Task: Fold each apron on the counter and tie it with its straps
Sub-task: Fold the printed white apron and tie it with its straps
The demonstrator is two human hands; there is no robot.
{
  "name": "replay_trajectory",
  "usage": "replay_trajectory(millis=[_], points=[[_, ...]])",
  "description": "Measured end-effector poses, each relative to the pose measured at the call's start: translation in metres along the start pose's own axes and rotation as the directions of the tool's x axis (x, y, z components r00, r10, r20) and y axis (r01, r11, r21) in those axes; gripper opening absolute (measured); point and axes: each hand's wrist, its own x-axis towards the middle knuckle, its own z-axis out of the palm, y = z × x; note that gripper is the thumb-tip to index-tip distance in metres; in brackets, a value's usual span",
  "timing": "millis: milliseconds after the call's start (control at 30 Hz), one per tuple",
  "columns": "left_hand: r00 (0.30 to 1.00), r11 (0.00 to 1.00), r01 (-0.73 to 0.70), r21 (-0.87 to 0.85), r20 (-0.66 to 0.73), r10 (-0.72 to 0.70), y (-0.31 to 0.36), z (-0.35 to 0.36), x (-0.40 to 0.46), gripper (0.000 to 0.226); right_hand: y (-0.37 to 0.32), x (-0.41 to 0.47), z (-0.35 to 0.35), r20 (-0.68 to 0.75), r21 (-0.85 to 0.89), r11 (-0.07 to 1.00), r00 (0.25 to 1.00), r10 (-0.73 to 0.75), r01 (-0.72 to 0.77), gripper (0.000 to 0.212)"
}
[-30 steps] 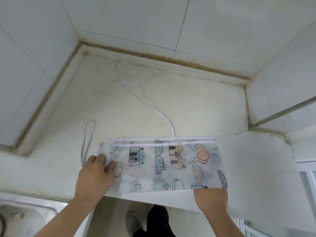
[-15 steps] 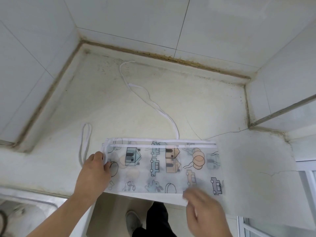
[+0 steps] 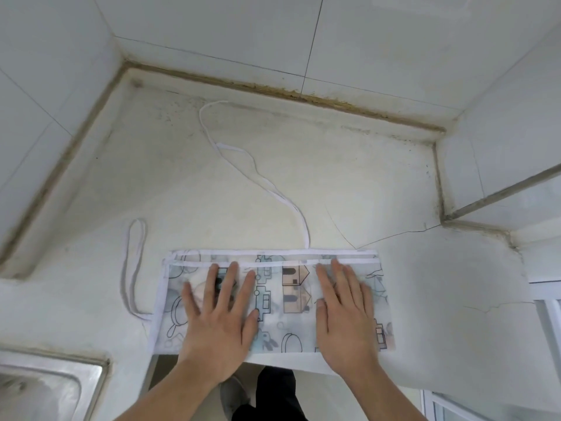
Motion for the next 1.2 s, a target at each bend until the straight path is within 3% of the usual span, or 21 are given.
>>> replay_trajectory(millis=[200, 333, 400, 500, 600, 733, 833, 900, 967, 1000, 1033, 1067, 1133, 1200], points=[[1.000, 0.998, -0.014, 0.060, 0.021, 0.013, -0.009, -0.006, 0.002, 0.071, 0.047, -0.003, -0.001, 0.024, -0.014, 0.998, 0.997, 0.067, -0.067, 0.064], [0.999, 0.998, -0.007, 0.056, 0.046, 0.004, -0.006, -0.010, 0.002, 0.072, 0.080, -0.016, -0.013, -0.023, 0.087, 0.935, 0.937, 0.348, -0.344, 0.069], [0.998, 0.999, 0.014, 0.035, 0.061, -0.016, -0.001, -0.015, 0.002, 0.073, 0.085, -0.022, -0.018, -0.049, 0.110, 0.906, 0.908, 0.416, -0.410, 0.067], [0.999, 0.997, 0.045, -0.067, 0.002, -0.045, 0.019, -0.030, 0.007, 0.070, 0.071, -0.022, -0.032, 0.102, 0.273, 0.844, 0.886, 0.452, -0.462, 0.046], [0.995, 0.980, -0.048, -0.194, -0.090, 0.031, 0.050, -0.035, 0.015, 0.063, 0.059, -0.014, -0.049, 0.284, 0.411, 0.668, 0.783, 0.553, -0.621, 0.020], [0.998, 0.956, -0.066, -0.284, -0.007, 0.067, 0.076, -0.032, 0.026, 0.073, 0.071, -0.005, -0.061, 0.362, 0.395, 0.625, 0.739, 0.568, -0.673, 0.041], [0.994, 0.957, -0.051, -0.285, 0.074, 0.076, 0.086, -0.038, 0.037, 0.084, 0.085, -0.007, -0.076, 0.341, 0.535, 0.556, 0.765, 0.547, -0.636, 0.043], [0.991, 0.959, -0.044, -0.279, 0.107, 0.077, 0.094, -0.041, 0.044, 0.092, 0.092, -0.017, -0.083, 0.323, 0.729, 0.381, 0.777, 0.541, -0.568, 0.042], [0.990, 0.964, -0.029, -0.264, 0.126, 0.064, 0.101, -0.042, 0.050, 0.098, 0.094, -0.028, -0.082, 0.418, 0.874, -0.007, 0.744, 0.521, -0.486, 0.019], [0.989, 0.967, -0.019, -0.253, 0.136, 0.055, 0.103, -0.042, 0.052, 0.101, 0.092, -0.033, -0.077, 0.508, 0.858, -0.209, 0.714, 0.482, -0.470, 0.013], [0.988, 0.970, -0.011, -0.243, 0.149, 0.049, 0.103, -0.041, 0.054, 0.104, 0.088, -0.038, -0.070, 0.579, 0.815, -0.328, 0.685, 0.442, -0.477, 0.021], [0.986, 0.970, -0.007, -0.242, 0.163, 0.047, 0.103, -0.041, 0.056, 0.105, 0.082, -0.042, -0.064, 0.623, 0.782, -0.363, 0.650, 0.435, -0.506, 0.025], [0.983, 0.969, -0.005, -0.248, 0.179, 0.051, 0.102, -0.041, 0.059, 0.107, 0.074, -0.047, -0.052, 0.621, 0.765, -0.263, 0.563, 0.545, -0.588, 0.019], [0.983, 0.967, -0.012, -0.254, 0.176, 0.058, 0.101, -0.040, 0.059, 0.107, 0.070, -0.048, -0.049, 0.524, 0.751, -0.062, 0.536, 0.661, -0.657, 0.012]])
